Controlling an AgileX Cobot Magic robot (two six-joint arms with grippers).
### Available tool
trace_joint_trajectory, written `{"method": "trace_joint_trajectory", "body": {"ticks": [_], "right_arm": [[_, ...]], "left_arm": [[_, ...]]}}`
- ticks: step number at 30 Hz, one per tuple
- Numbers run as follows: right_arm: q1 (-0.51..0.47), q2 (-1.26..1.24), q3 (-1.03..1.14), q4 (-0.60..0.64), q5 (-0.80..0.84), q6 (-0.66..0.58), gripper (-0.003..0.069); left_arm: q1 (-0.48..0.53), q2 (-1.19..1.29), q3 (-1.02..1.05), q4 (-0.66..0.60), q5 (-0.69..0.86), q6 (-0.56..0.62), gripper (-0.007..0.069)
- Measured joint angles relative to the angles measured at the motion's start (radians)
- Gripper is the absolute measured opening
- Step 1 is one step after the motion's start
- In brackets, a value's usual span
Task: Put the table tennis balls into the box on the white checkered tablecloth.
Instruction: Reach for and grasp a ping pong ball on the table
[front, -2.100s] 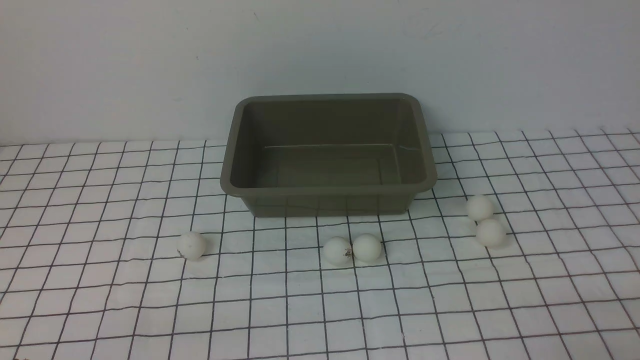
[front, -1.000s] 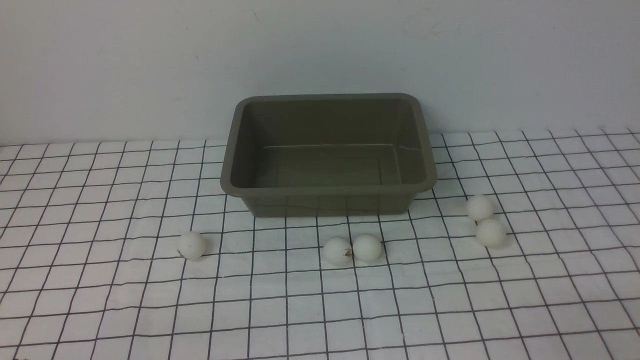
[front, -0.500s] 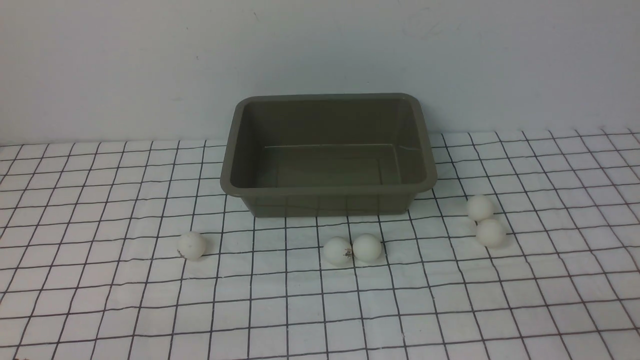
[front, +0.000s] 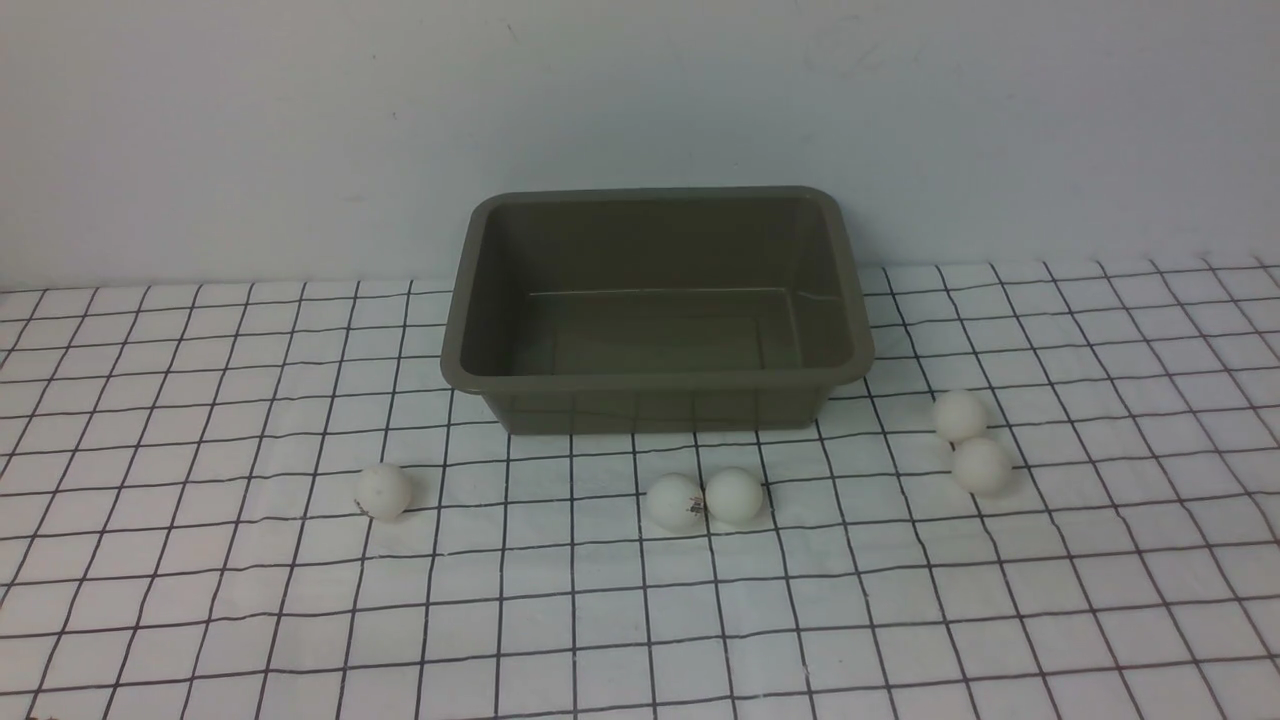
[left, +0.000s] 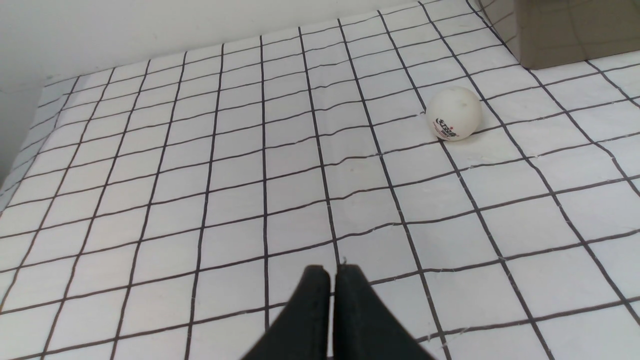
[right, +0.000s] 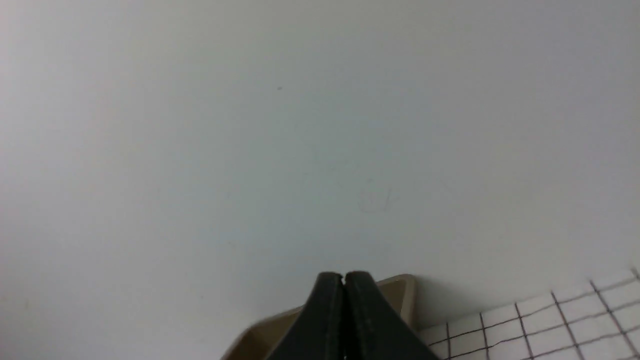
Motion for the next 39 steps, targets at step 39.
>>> {"method": "trace_joint_trajectory", "body": {"ticks": [39], "right_arm": [[0.014, 2.001, -1.557, -0.139, 0.853, -0.205, -0.0013]], "left_arm": [[0.000, 0.000, 0.000, 0.000, 0.000, 0.000, -0.0004]]}}
